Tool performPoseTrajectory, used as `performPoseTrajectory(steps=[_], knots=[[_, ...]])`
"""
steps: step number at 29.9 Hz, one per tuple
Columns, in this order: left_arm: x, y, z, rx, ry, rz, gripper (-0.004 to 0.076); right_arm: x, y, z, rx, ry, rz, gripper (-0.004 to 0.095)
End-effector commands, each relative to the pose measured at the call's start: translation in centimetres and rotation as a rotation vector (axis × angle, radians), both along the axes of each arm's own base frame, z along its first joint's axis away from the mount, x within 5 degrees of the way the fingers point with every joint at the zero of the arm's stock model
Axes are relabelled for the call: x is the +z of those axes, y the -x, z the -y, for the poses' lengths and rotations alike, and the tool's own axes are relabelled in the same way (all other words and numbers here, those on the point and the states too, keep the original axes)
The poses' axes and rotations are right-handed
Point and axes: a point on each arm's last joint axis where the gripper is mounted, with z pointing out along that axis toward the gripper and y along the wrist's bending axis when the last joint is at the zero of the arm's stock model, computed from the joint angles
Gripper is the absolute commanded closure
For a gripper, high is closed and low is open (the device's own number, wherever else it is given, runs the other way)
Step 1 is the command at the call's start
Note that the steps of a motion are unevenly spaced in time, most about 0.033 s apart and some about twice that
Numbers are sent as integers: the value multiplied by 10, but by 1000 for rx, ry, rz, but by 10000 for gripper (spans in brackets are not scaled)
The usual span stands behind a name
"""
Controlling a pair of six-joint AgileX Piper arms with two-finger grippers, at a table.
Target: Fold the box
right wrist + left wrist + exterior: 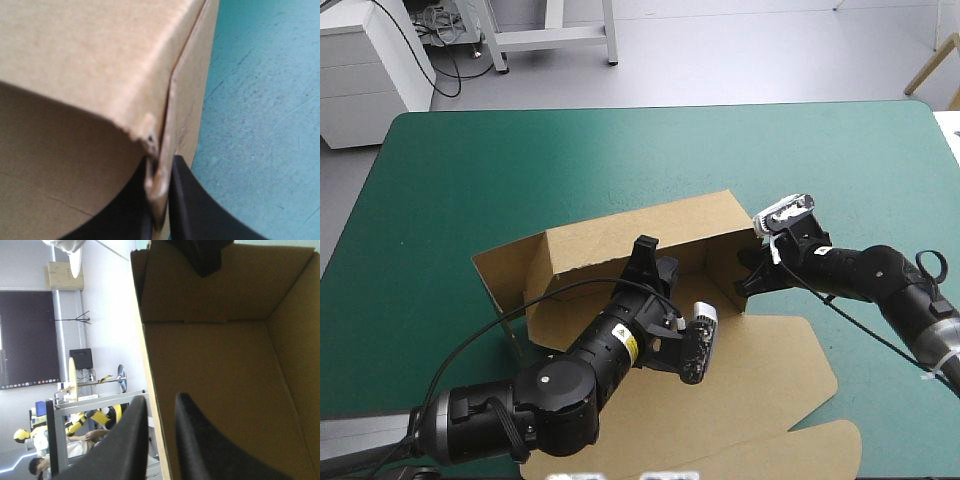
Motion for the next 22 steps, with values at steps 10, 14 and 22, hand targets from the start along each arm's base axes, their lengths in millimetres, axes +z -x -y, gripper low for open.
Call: performPoseTrajectory(steps=[10, 14, 22], knots=[[88, -23, -24, 88, 299, -235, 707, 15, 0, -1, -16, -32, 54, 926], [116, -43, -48, 210, 444, -351, 707, 15, -1, -1, -18, -29, 57, 926], [150, -87, -123, 561, 596, -363, 707, 16, -2, 0, -34, -27, 73, 926]])
